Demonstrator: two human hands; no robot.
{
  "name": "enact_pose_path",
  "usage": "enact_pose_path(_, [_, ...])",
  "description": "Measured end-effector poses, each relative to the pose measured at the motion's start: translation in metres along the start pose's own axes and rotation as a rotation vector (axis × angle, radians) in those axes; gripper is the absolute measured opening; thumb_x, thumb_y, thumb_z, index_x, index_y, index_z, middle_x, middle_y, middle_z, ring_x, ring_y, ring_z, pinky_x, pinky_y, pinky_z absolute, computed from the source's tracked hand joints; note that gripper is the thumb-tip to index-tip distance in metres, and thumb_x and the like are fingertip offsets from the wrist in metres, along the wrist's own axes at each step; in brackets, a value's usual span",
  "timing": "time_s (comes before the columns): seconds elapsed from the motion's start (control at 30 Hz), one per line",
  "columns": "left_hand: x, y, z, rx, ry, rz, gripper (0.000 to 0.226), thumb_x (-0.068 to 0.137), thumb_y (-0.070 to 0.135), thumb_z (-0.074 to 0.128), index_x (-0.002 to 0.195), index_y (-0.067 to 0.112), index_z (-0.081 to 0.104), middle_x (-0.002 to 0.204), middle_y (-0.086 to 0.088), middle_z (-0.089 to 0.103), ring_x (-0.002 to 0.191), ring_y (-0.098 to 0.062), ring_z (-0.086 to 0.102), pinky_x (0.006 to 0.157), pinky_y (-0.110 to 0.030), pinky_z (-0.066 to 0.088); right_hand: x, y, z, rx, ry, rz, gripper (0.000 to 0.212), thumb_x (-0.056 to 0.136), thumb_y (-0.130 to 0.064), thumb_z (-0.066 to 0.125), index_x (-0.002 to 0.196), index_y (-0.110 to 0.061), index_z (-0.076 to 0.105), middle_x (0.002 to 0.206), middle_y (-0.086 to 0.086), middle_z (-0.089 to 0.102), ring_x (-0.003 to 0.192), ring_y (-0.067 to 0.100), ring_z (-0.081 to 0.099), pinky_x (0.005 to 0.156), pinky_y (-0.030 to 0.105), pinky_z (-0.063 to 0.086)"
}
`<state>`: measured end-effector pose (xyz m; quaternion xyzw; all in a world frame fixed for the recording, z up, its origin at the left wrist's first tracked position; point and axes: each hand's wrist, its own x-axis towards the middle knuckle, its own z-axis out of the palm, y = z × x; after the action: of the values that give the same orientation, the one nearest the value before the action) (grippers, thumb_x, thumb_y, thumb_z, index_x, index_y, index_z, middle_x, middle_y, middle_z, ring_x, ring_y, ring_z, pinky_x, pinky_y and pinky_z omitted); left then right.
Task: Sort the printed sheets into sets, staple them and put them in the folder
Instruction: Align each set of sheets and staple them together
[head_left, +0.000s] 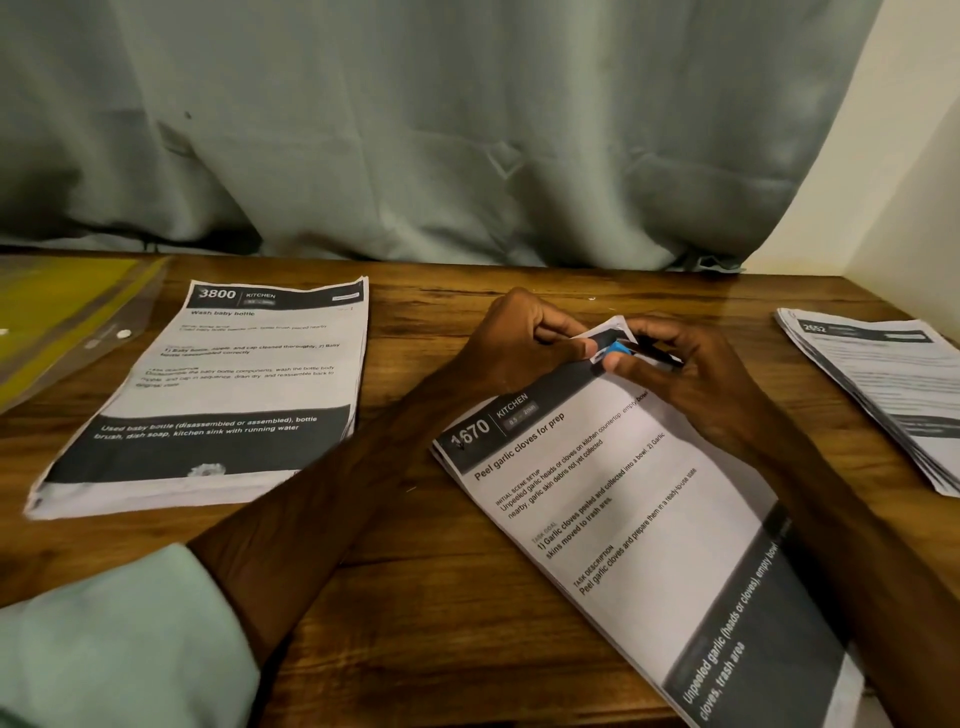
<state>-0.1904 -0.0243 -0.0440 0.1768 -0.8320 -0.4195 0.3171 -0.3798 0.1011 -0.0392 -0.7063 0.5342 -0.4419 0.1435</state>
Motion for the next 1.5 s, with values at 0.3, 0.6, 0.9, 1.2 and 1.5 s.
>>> enact_pose_path(0.3, [0.0, 0.003, 0.002, -0.049, 0.017, -0.026, 0.012, 0.093, 0.015, 0.074, 0.096, 0.005, 0.079, 0.08, -0.004, 0.078, 0.065, -0.019, 0.075, 0.053, -0.023, 0.054, 0.001, 0.002, 0.002, 0.06, 0.031, -0.024, 0.029, 0.089, -0.022, 0.072, 0.116, -0.012, 0.074, 0.105, 0.003, 0.075, 0.096, 0.024, 0.069, 0.083, 0.031, 0.055])
enact_pose_path(0.6, [0.0, 0.003, 0.002, -0.078, 0.023, -0.043, 0.009, 0.091, 0.016, 0.075, 0.095, 0.008, 0.079, 0.081, -0.005, 0.079, 0.066, -0.021, 0.075, 0.054, -0.025, 0.056, 0.001, -0.001, 0.005, 0.074, 0.053, -0.053, 0.027, 0.086, -0.025, 0.072, 0.113, -0.021, 0.074, 0.104, 0.003, 0.075, 0.096, 0.024, 0.07, 0.084, 0.036, 0.055])
enact_pose_path(0.9, [0.004, -0.002, 0.003, -0.111, 0.012, -0.084, 0.013, 0.091, 0.015, 0.076, 0.099, 0.004, 0.078, 0.083, -0.008, 0.079, 0.07, -0.027, 0.076, 0.059, -0.032, 0.061, 0.002, 0.001, 0.006, 0.086, 0.066, -0.05, 0.025, 0.087, -0.018, 0.073, 0.113, -0.015, 0.075, 0.099, 0.002, 0.077, 0.085, 0.008, 0.069, 0.076, 0.022, 0.055])
enact_pose_path(1.2, [0.005, -0.005, 0.003, -0.23, -0.002, -0.107, 0.013, 0.094, 0.021, 0.073, 0.097, 0.01, 0.079, 0.085, -0.01, 0.079, 0.07, -0.022, 0.074, 0.064, -0.032, 0.059, 0.002, 0.004, 0.005, 0.084, 0.101, -0.064, 0.028, 0.088, -0.022, 0.072, 0.113, -0.011, 0.075, 0.104, 0.006, 0.077, 0.095, 0.031, 0.071, 0.085, 0.042, 0.057])
enact_pose_path(1.5, [0.003, 0.003, 0.013, -0.156, -0.159, -0.102, 0.073, 0.082, 0.049, 0.079, 0.144, 0.021, 0.051, 0.127, -0.005, 0.07, 0.109, -0.025, 0.072, 0.093, -0.055, 0.058, 0.003, 0.007, 0.005, 0.033, 0.116, -0.087, 0.023, 0.091, -0.018, 0.07, 0.112, -0.01, 0.075, 0.099, 0.008, 0.077, 0.089, 0.013, 0.07, 0.071, 0.033, 0.054])
